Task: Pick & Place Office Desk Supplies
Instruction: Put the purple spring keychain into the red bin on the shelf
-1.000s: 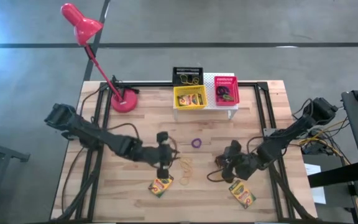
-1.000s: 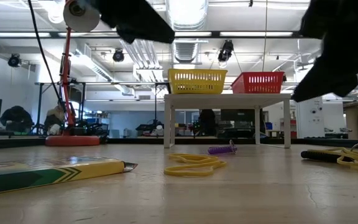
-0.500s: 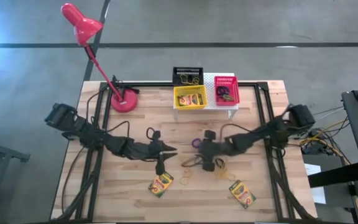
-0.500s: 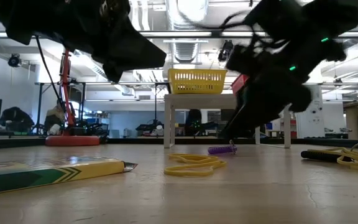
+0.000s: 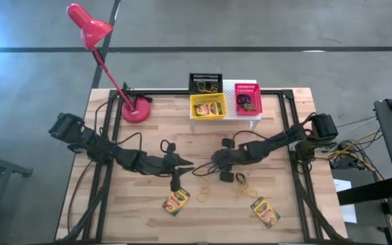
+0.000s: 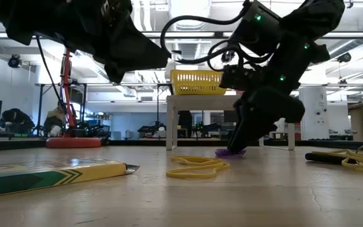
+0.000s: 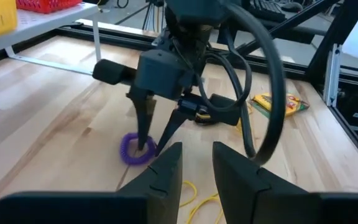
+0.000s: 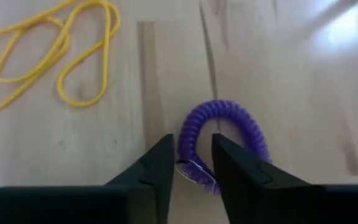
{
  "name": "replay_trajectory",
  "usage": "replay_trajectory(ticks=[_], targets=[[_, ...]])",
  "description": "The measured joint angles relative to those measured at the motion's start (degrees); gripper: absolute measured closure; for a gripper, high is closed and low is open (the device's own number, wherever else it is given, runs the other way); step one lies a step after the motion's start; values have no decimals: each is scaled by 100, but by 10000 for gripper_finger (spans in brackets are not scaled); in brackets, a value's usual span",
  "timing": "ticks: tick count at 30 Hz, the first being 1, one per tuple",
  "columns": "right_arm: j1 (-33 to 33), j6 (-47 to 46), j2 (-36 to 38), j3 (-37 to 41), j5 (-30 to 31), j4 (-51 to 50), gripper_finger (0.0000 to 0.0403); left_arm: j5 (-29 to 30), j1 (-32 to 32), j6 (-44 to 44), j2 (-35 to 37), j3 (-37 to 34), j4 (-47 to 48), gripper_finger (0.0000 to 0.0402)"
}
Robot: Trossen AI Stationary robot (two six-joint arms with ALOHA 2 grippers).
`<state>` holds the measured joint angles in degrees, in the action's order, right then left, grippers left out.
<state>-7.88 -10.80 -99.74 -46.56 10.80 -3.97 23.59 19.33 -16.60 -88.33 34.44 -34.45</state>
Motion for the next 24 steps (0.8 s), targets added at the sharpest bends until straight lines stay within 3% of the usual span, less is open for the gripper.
replay_trajectory(ticks=[7,14,17,24], targets=[[-76,-81,65,35,-664,-62,382,0,0,2,0,-1,1,308],[-471,-48,913,-24,-656,-54,379,0,0,0,0,-1,13,308],[-629,62,1597,-24,-491,-4,379,0,0,0,0,-1,13,308],[-426,207,3371,-29,785,-6,378,196,-7,5,0,-1,4,308]])
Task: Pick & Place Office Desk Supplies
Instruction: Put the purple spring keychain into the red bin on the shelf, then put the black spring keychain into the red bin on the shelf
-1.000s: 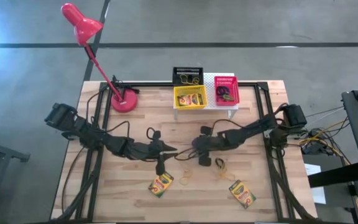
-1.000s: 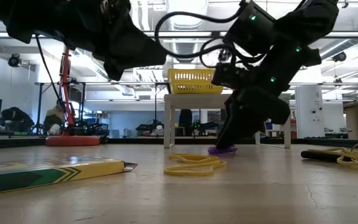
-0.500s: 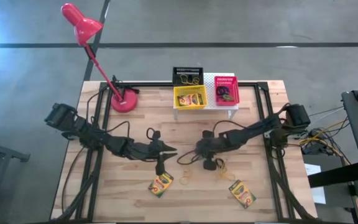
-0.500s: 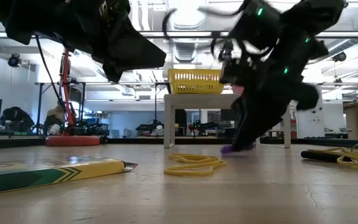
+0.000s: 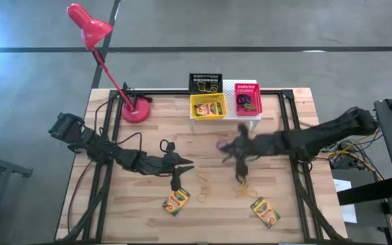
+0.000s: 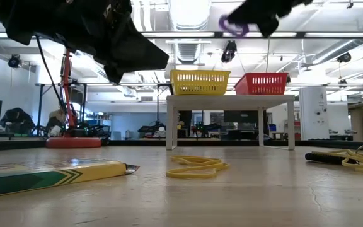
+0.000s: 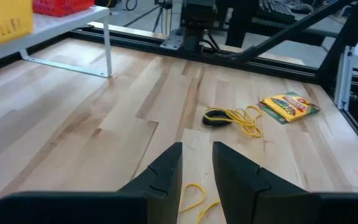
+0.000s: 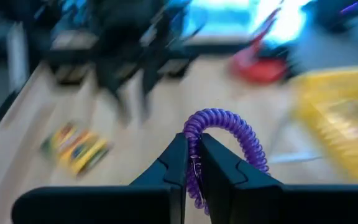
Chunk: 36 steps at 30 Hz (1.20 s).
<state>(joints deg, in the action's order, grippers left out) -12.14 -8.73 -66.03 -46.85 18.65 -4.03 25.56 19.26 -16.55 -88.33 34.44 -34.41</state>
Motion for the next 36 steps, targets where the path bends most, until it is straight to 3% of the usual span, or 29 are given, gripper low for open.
replay_trajectory(ticks=[5,10,17,21,30,36], targets=[[1032,-62,836,-2,228,-106,378,42,-24,2,0,0,-4,308],[2421,-419,1058,-2,194,-951,378,42,-30,6,0,0,-4,308],[3791,-500,930,-15,-561,-1805,377,40,-30,19,0,0,-3,308],[4097,-498,833,-28,-714,-1850,356,42,-30,15,0,0,-2,308],[4160,-383,593,-39,-712,-1973,256,40,-28,0,0,0,0,308],[4006,-354,980,-281,-707,-1969,231,40,-28,-2,0,0,0,308]])
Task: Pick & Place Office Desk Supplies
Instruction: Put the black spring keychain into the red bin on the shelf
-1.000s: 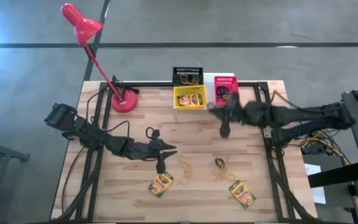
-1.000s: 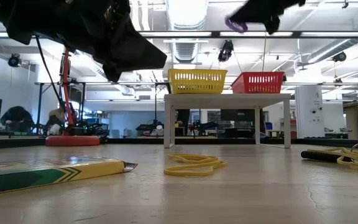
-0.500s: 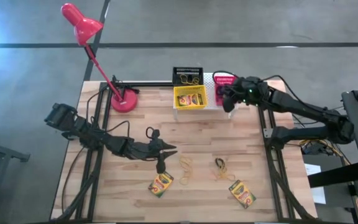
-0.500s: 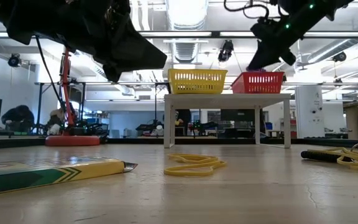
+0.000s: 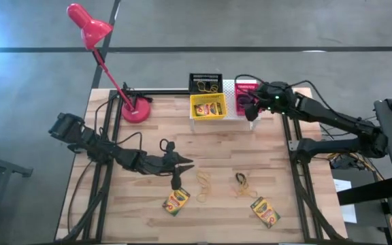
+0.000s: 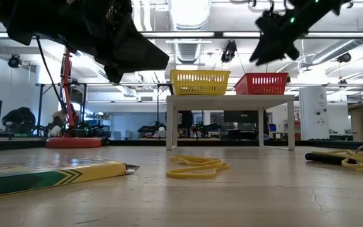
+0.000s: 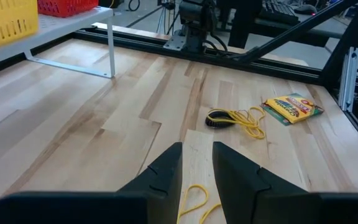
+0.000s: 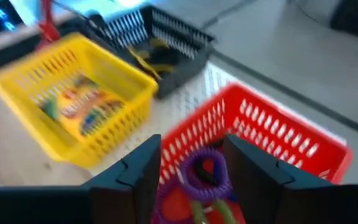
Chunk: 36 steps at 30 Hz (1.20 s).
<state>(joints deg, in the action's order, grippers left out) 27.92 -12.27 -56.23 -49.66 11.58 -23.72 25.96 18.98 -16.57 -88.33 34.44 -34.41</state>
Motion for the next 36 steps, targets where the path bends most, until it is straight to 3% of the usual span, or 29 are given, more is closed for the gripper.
replay_trajectory(ticks=[4,10,16,20,26,36], targets=[[-679,-7,371,-101,5,-6,236,0,0,-13,0,0,0,308],[-2610,-413,710,138,132,2,255,0,0,-139,0,2,-2,308],[-4828,-1293,398,615,1634,-8,267,0,0,-149,0,4,-4,308],[-5749,-2323,-87,912,2233,-7,271,0,0,-149,0,4,-4,308],[-5728,-3552,-922,1222,1499,-24,269,0,-51,-146,0,4,-4,308],[-4550,-3103,-2282,1304,51,-12,282,0,-157,-144,0,4,-7,308]])
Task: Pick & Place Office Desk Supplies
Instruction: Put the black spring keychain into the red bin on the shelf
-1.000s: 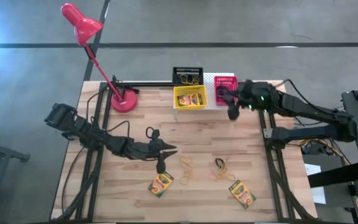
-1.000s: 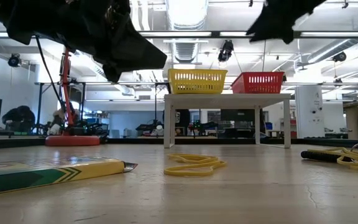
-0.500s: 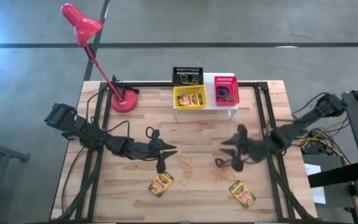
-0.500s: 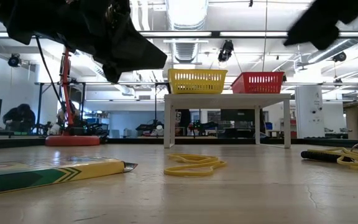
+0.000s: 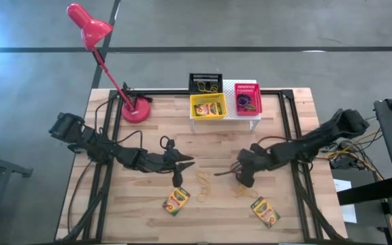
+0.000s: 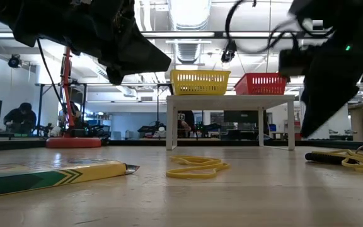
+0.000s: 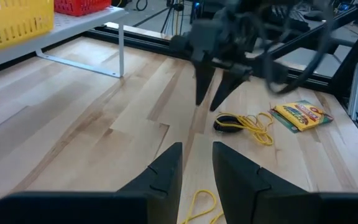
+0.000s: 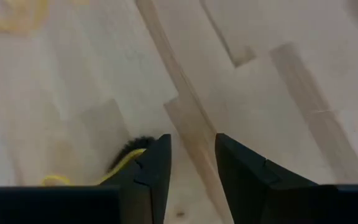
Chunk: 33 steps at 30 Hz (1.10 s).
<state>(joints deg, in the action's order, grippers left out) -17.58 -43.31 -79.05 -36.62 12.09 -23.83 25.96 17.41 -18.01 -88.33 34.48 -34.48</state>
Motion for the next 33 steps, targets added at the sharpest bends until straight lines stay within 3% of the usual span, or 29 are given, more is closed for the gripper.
replay_trajectory(ticks=[7,15,22,27,33], targets=[[297,632,-575,-72,-844,4,299,0,0,-3,0,0,0,308],[126,773,-462,-220,-1508,9,331,0,0,-145,0,0,2,308],[-264,338,-317,-256,-1533,292,329,0,2,-198,0,0,2,308],[-606,296,-440,-253,-1501,604,298,0,2,-196,0,0,2,308],[-797,298,-399,-245,-920,609,254,0,0,-169,0,0,7,308]])
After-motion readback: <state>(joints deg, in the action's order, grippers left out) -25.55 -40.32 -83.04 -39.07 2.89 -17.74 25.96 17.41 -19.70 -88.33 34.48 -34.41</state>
